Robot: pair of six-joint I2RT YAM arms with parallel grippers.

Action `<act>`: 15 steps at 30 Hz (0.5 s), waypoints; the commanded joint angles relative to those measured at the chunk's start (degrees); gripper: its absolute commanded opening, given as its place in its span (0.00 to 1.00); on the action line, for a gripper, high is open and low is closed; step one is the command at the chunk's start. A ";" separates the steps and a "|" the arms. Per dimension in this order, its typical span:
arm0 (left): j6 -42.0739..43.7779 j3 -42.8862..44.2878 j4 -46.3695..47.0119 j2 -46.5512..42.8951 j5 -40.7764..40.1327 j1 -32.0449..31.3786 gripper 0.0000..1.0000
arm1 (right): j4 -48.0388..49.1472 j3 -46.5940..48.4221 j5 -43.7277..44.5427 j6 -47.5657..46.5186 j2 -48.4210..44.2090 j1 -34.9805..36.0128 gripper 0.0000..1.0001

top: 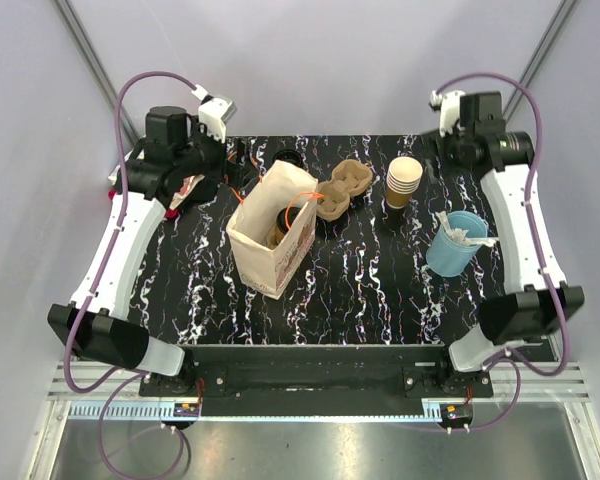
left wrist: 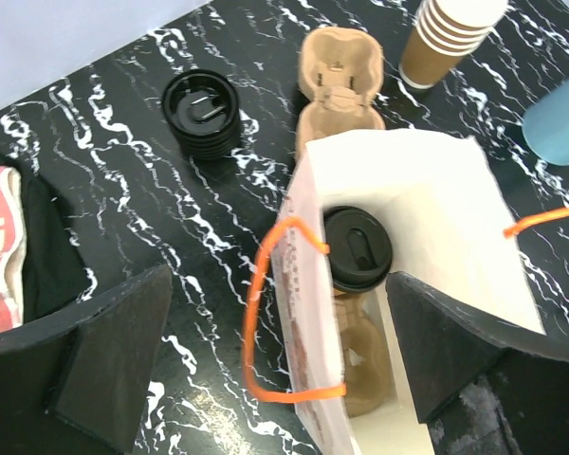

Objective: Pack the takeout coffee

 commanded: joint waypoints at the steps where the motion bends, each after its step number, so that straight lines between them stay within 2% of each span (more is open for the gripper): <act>1: 1.67 0.70 1.30 -2.65 -0.05 -1.13 0.99 | 3.29 -11.65 -2.98 -6.07 -10.59 -0.13 0.71; 6: 1.84 0.35 1.30 -2.92 -0.14 -1.74 0.99 | 4.17 -18.19 -3.42 -7.92 -14.22 -0.13 0.58; 15: 1.93 -0.26 1.30 -3.44 -0.40 -2.27 0.99 | 5.67 -23.38 -5.00 -7.66 -14.14 -0.13 0.51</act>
